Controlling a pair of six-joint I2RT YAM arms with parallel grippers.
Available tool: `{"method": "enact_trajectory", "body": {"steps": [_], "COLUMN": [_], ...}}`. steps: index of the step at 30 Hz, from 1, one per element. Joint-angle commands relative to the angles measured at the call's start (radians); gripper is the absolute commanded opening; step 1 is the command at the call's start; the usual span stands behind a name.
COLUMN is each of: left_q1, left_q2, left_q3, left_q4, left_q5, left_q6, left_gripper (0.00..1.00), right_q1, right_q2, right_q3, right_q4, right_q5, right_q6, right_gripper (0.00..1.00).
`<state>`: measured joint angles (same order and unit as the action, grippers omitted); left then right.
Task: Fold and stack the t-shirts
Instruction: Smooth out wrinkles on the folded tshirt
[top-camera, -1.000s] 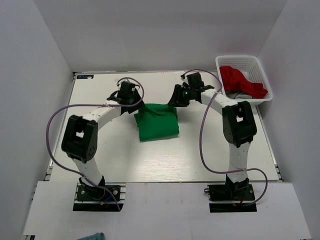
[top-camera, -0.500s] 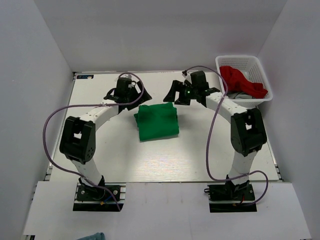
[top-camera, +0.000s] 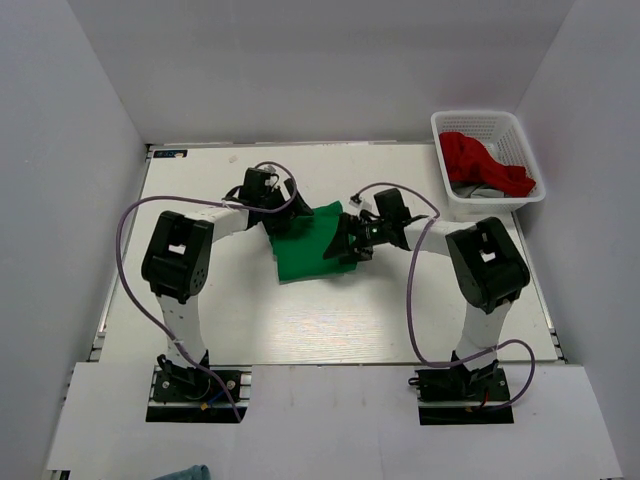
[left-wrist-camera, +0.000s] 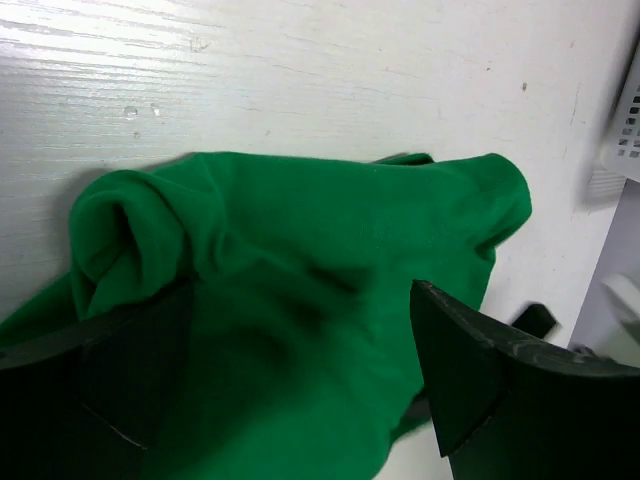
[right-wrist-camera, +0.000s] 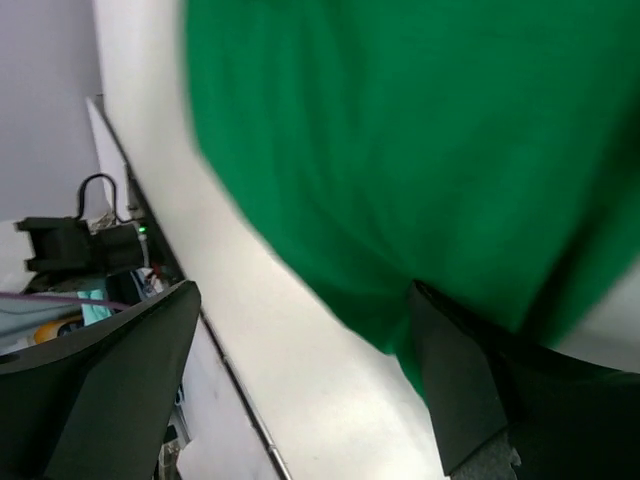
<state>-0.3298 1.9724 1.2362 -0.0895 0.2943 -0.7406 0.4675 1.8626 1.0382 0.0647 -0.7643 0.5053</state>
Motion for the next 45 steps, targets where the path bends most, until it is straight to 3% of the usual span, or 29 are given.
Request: {"method": "enact_trajectory", "body": {"steps": [1,5,14,17,23,28,30,37,39,45], "left_q1": [0.006,0.006,-0.018,-0.018,-0.051,-0.070,-0.071,-0.071,-0.071,-0.071], "left_q2": [0.025,0.043,-0.101,-0.165,-0.342,-0.311,-0.282,-0.251,-0.280,-0.403], "left_q3": [-0.026,0.031,0.173,0.174,-0.114,-0.271,-0.314,-0.374,-0.383,-0.267], "left_q4": [-0.052,-0.084,-0.153,-0.202,-0.109,-0.033,-0.012,-0.070,-0.070,-0.157], "left_q5": [-0.038,-0.038,-0.083,-0.008,0.086,0.268,0.278,0.204,0.195,0.109], "left_q6": [0.015,0.024,0.104,0.115,0.100,0.090,0.080,0.102,0.102,0.156], "left_gripper": [1.00,1.00,1.00,1.00,1.00,1.00,1.00,1.00,1.00,1.00], "right_q1": [-0.038,-0.043,-0.039,-0.046,-0.047,-0.058,-0.066,-0.078,-0.079,-0.066], "right_q2": [0.053,0.090,-0.129,-0.117,0.032,0.233,0.335,0.441,0.460,0.351], "right_q3": [-0.030,-0.003,0.123,0.166,0.295,0.492,0.558,0.577,0.631,0.675], "right_q4": [0.033,0.014,-0.039,-0.009,0.066,0.127,0.124,0.089,0.005,-0.063], "right_q5": [0.060,0.065,0.155,0.186,0.195,0.148,0.103,0.244,0.269,0.231], "right_q6": [-0.068,-0.103,-0.126,-0.067,0.025,0.139,0.165,0.147,0.096,-0.022], "right_gripper": [0.90,0.90,0.90,0.90,0.90,0.90,0.90,0.90,0.90,0.90]}}
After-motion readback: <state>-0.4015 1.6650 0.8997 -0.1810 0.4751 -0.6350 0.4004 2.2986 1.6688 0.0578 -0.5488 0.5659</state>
